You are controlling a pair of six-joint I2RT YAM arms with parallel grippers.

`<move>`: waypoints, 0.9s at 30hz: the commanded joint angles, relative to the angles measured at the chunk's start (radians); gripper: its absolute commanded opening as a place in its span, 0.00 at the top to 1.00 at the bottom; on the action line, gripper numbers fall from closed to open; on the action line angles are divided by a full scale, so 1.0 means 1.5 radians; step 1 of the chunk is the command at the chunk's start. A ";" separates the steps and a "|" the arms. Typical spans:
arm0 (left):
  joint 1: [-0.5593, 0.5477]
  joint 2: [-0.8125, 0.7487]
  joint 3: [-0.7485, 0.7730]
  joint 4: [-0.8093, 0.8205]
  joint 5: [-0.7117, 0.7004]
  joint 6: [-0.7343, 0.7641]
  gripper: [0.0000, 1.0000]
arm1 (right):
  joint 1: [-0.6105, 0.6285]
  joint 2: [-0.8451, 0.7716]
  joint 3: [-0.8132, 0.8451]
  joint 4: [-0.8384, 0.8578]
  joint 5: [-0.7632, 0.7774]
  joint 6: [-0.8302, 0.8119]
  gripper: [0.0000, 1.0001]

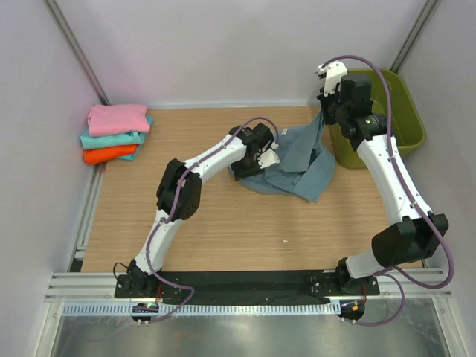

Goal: Fold and stack the t-shirts
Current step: Flatten the tshirt out

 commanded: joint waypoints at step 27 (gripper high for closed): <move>0.022 0.040 0.080 -0.007 -0.003 0.013 0.61 | -0.029 -0.047 -0.036 0.050 -0.001 0.017 0.99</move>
